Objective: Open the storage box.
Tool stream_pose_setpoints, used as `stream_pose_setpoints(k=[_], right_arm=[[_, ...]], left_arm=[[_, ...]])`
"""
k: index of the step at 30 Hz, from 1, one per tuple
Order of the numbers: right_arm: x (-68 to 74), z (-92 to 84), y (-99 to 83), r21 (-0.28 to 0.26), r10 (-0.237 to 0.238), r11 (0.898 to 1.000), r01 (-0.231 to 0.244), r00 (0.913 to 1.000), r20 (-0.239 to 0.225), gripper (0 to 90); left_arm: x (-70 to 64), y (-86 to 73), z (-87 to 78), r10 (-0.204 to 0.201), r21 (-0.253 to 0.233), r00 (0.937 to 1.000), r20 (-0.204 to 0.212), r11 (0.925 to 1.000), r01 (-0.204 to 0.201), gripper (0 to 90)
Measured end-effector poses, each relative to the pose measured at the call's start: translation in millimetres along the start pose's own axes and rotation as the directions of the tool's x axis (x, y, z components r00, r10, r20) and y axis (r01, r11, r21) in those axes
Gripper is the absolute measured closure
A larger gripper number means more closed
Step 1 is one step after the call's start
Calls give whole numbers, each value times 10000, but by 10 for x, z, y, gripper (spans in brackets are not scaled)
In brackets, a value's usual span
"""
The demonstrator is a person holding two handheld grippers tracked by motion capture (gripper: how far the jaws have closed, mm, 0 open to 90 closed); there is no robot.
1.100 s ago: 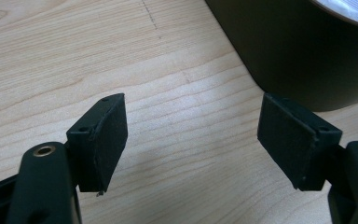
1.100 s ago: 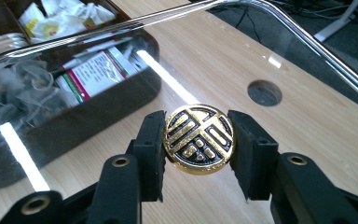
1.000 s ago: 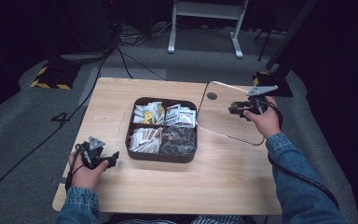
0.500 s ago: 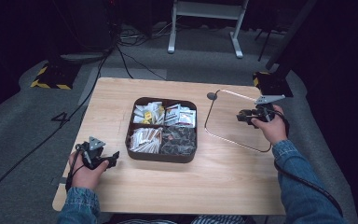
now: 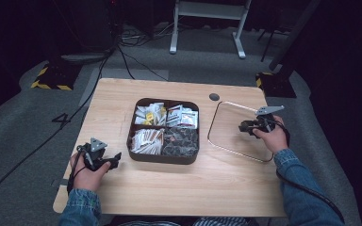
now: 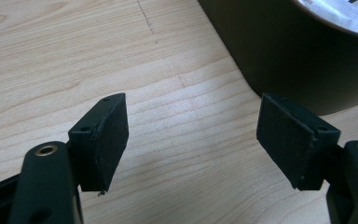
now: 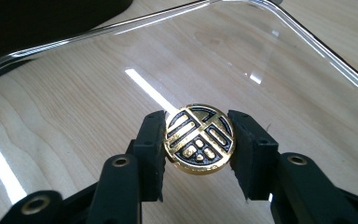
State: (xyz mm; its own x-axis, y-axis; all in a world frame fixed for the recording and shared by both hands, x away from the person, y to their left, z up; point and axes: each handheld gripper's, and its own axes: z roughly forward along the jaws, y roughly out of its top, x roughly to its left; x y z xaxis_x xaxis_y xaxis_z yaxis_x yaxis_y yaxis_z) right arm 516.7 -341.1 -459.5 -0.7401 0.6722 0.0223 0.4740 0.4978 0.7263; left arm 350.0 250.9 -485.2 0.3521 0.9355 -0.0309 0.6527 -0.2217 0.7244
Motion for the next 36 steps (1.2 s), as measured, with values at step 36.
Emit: stream_pose_setpoints(k=[36], right_arm=[[142, -2, -286, -1176, 922, 9892, -878, 9952, 329, 419]], left_arm=[[-65, 62, -52, 62, 22, 9998, 193, 10000, -63, 260]])
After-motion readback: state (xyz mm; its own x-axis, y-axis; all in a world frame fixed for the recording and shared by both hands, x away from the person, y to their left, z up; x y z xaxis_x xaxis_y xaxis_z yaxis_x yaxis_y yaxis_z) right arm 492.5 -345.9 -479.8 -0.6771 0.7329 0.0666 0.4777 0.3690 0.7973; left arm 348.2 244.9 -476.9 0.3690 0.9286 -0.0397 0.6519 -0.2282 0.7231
